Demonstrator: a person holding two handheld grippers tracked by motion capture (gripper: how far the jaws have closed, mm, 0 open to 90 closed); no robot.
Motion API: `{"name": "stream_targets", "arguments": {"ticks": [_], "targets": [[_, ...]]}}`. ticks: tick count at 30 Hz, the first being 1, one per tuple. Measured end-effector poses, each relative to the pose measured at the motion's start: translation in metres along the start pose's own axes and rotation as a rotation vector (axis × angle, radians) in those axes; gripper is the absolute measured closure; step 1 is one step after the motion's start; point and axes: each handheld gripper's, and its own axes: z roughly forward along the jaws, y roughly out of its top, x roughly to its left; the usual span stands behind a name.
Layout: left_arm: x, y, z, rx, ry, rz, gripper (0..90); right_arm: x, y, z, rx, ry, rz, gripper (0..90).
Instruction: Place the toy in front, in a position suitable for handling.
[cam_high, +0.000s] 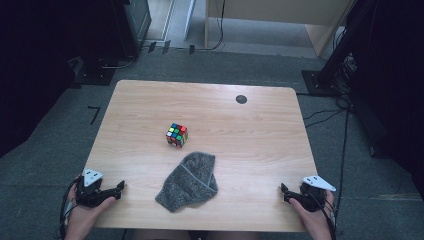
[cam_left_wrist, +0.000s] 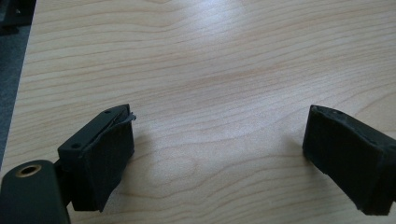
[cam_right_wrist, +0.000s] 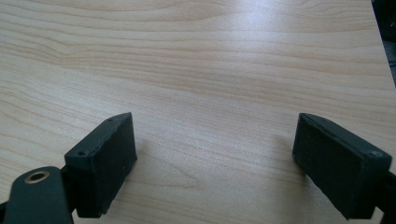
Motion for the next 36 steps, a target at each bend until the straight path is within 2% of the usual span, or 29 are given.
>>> {"name": "stream_targets", "arguments": {"ticks": [5,9,12,16,17,18,22,23,24,31,32,33,35,36], "targets": [[0.000,0.001,0.001,0.000,0.001,0.000,9.3,0.001,0.000,0.000,0.001,-0.011,0.011,13.5],[0.000,0.001,0.001,0.000,0.002,-0.001,9.3,0.008,0.002,-0.003,0.007,-0.039,0.020,17.0],[0.000,0.001,0.001,0.000,0.002,-0.001,9.3,0.020,0.006,-0.006,-0.024,-0.002,0.024,16.8],[0.000,0.001,0.001,-0.001,0.002,-0.002,9.6,0.044,0.017,-0.012,-0.064,0.061,0.013,16.8],[0.000,0.001,0.001,-0.002,0.001,-0.002,9.6,0.044,0.017,-0.012,-0.064,0.061,0.013,16.8],[0.000,0.001,0.001,-0.001,0.002,-0.002,9.5,0.059,0.023,-0.014,-0.079,0.094,-0.007,16.8],[0.000,0.001,0.001,-0.001,0.001,-0.002,9.5,0.085,0.036,-0.017,-0.083,0.157,-0.053,16.5],[0.000,0.001,0.001,-0.001,0.001,-0.002,9.5,0.085,0.036,-0.017,-0.083,0.157,-0.053,16.5],[0.000,0.001,0.001,-0.001,0.002,-0.002,9.6,0.100,0.042,-0.019,-0.090,0.186,-0.077,16.5],[0.000,0.001,0.001,-0.002,-0.001,0.000,9.9,0.154,0.064,-0.021,-0.127,0.301,-0.144,16.5],[0.000,0.001,0.001,-0.002,-0.001,0.000,9.9,0.154,0.064,-0.021,-0.127,0.301,-0.144,16.5],[0.000,0.001,0.001,-0.003,-0.001,-0.001,9.9,0.172,0.069,-0.020,-0.132,0.336,-0.163,16.5],[0.000,0.001,0.001,-0.003,-0.001,-0.001,9.9,0.185,0.073,-0.018,-0.133,0.360,-0.178,16.3],[0.000,0.001,0.001,-0.002,-0.001,0.000,9.9,0.185,0.073,-0.018,-0.133,0.360,-0.178,16.3]]}}
